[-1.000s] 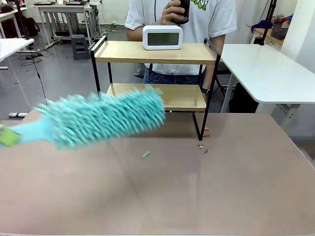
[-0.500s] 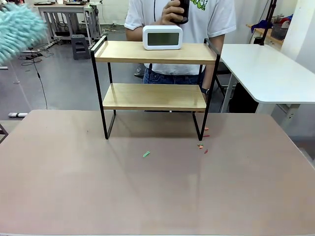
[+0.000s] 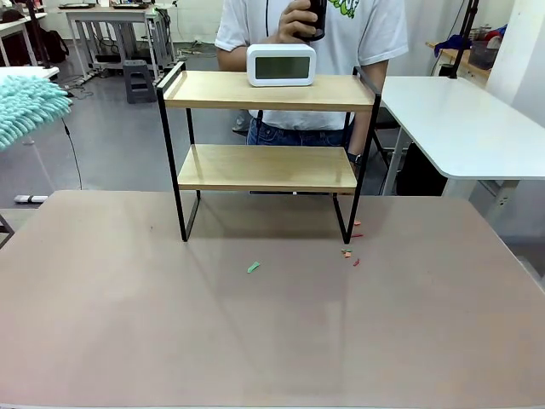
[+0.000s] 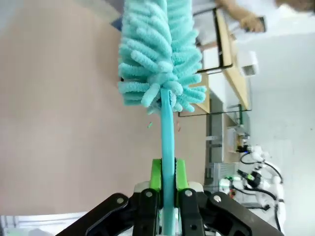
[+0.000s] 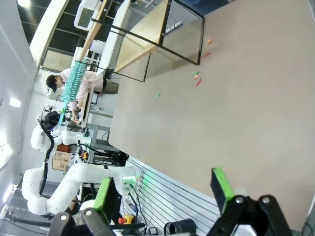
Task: Clean the shelf.
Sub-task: Clean the remaining tier of the Shelf with the Duster once objects are removed, then hand the Duster back to the human.
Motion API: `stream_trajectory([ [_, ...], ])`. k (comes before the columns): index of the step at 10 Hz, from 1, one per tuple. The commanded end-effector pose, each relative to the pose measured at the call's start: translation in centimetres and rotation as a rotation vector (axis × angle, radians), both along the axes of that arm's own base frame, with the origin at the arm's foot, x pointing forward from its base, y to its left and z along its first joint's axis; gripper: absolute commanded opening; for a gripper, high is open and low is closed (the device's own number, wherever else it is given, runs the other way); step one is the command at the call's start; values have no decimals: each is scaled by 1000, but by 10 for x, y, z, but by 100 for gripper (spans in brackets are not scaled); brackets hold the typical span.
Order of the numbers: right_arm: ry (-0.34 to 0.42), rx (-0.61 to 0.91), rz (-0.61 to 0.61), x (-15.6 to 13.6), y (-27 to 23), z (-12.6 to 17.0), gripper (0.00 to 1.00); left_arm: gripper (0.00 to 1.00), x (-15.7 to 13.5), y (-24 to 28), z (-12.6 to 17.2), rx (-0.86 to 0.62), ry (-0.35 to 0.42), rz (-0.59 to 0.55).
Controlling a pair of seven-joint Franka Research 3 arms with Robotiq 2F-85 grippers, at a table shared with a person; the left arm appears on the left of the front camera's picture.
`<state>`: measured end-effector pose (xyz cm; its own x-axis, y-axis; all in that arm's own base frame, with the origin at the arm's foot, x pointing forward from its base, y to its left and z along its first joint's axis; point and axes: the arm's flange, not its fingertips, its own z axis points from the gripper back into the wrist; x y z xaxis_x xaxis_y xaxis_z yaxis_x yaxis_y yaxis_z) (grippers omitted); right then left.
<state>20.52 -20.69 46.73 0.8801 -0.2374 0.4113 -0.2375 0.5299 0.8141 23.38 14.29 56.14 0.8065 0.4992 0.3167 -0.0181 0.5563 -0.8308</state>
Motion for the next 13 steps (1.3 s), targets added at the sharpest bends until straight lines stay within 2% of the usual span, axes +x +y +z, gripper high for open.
stream_trajectory([
  [1,-37,11,0,2,0,3,100,12,-43,18,15,-15,-121,-6],
  [11,-37,11,0,2,0,3,100,12,-43,18,15,-15,-121,-6],
  [12,0,0,0,0,0,0,100,12,-43,18,14,-17,-100,4],
  [13,-115,-79,-6,-1,-2,38,100,12,-43,-3,43,-7,-184,-84],
])
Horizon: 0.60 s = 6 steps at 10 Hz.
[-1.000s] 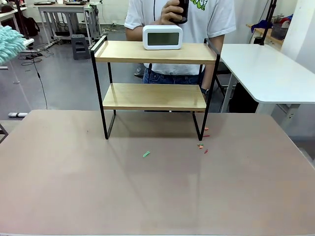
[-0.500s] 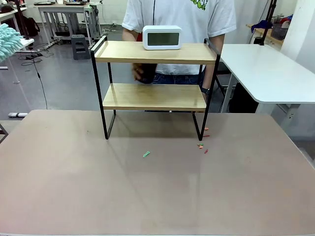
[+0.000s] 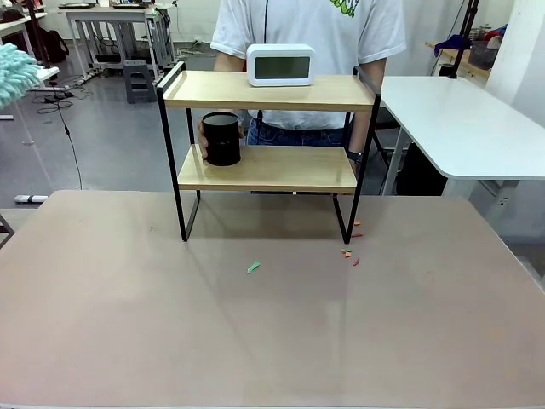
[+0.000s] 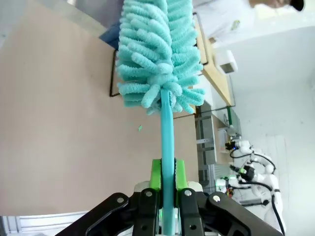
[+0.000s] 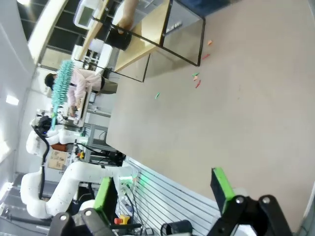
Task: Clean the shelf.
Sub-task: Hand the Duster back to the human.
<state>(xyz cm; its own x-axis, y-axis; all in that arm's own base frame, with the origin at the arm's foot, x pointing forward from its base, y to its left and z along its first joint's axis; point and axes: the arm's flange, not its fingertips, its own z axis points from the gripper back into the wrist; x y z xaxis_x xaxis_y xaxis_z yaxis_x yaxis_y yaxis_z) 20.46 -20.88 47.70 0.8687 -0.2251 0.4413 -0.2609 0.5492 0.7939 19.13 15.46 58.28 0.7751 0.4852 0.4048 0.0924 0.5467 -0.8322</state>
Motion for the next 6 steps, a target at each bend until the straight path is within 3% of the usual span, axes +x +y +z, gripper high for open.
stream_trajectory([
  [1,-216,-56,56,9,17,84,100,12,-1,-40,58,-53,-159,-222],
  [3,-364,-127,176,36,81,175,100,12,-10,-101,111,-82,-239,-543],
  [4,-397,-122,198,46,113,192,100,12,-18,-125,119,-80,-198,-747],
  [5,-428,-92,198,56,140,197,100,12,-26,-147,117,-44,-108,-959],
  [6,-451,-62,200,62,162,191,100,12,-25,-171,105,59,8,-1093],
])
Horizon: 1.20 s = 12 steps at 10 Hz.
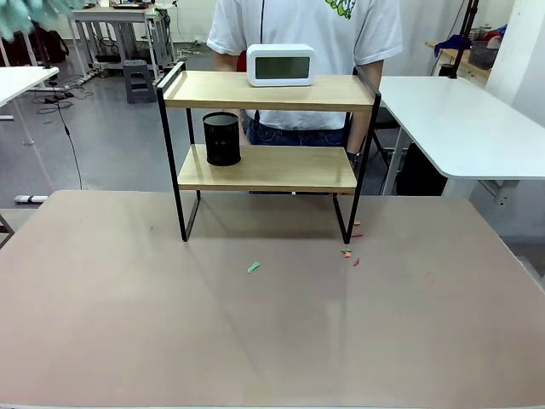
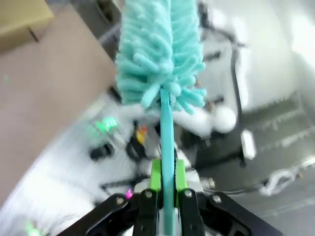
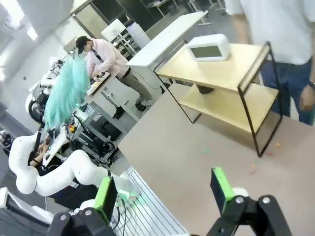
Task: Clean the shelf.
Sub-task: Hand the Duster back to the human.
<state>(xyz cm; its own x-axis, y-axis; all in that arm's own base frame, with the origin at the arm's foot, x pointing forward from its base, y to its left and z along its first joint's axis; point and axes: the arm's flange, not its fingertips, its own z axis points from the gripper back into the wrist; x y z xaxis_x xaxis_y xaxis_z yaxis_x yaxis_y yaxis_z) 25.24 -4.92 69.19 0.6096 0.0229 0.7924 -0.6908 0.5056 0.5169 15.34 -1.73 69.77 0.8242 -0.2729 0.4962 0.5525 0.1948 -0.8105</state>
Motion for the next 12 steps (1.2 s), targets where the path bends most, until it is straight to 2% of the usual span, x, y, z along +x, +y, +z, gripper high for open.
stream_trajectory([
  [1,47,57,21,6,15,-40,100,12,16,-19,-29,299,112,-287],
  [2,0,0,0,0,0,0,100,12,19,-22,-47,370,148,-286],
  [3,0,0,0,0,0,0,100,12,3,-19,-19,87,94,-131],
  [5,0,0,0,0,0,0,100,12,3,-19,-19,87,94,-131],
  [6,0,13,0,4,5,-8,100,12,12,-26,-38,175,157,-194],
  [7,13,25,23,26,14,-5,100,12,17,-43,-40,210,134,-399],
  [8,38,32,97,51,36,2,100,12,30,-58,-39,238,131,-488],
  [9,81,25,175,70,62,10,100,12,41,-70,-39,273,133,-561],
  [10,163,-18,234,94,97,8,100,12,54,-86,-42,267,147,-629],
  [12,297,-99,367,120,164,-17,100,12,78,-111,-52,298,192,-663],
])
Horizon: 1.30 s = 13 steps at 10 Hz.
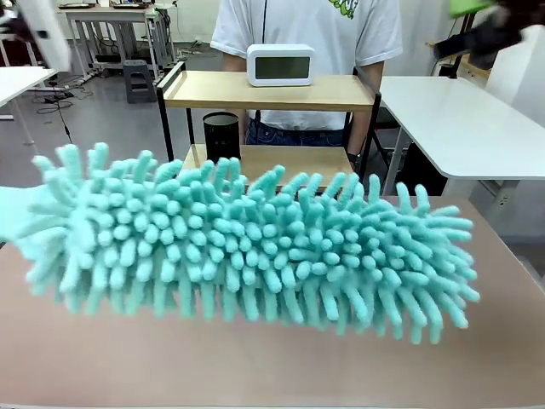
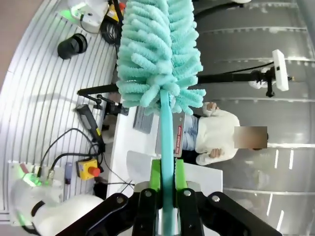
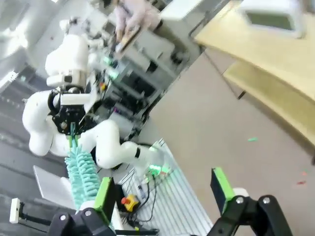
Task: Clean the shelf.
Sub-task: Hand the Duster back to the human.
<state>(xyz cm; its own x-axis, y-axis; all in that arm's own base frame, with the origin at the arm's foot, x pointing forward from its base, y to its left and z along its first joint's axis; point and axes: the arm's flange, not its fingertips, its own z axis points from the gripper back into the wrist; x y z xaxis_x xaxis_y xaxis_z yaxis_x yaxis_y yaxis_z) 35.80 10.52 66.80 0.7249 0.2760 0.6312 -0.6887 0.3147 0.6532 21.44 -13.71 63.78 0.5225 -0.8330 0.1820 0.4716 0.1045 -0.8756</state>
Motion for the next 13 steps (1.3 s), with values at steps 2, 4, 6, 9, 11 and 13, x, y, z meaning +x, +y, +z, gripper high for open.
stream_trajectory([
  [2,170,-130,211,9,68,-27,100,12,44,-8,1,-1,-5,-8],
  [4,247,-168,309,-1,98,-52,100,12,66,-17,-4,-26,6,-7],
  [6,315,-163,396,-18,113,-60,100,12,82,-18,-15,-26,33,25],
  [9,377,-229,476,-41,122,-71,100,12,91,-14,-23,-83,25,81],
  [11,378,-216,498,-39,122,-74,100,12,90,-14,-22,-113,17,72],
  [13,384,-213,515,-39,121,-73,100,12,89,-13,-23,-122,21,71],
])
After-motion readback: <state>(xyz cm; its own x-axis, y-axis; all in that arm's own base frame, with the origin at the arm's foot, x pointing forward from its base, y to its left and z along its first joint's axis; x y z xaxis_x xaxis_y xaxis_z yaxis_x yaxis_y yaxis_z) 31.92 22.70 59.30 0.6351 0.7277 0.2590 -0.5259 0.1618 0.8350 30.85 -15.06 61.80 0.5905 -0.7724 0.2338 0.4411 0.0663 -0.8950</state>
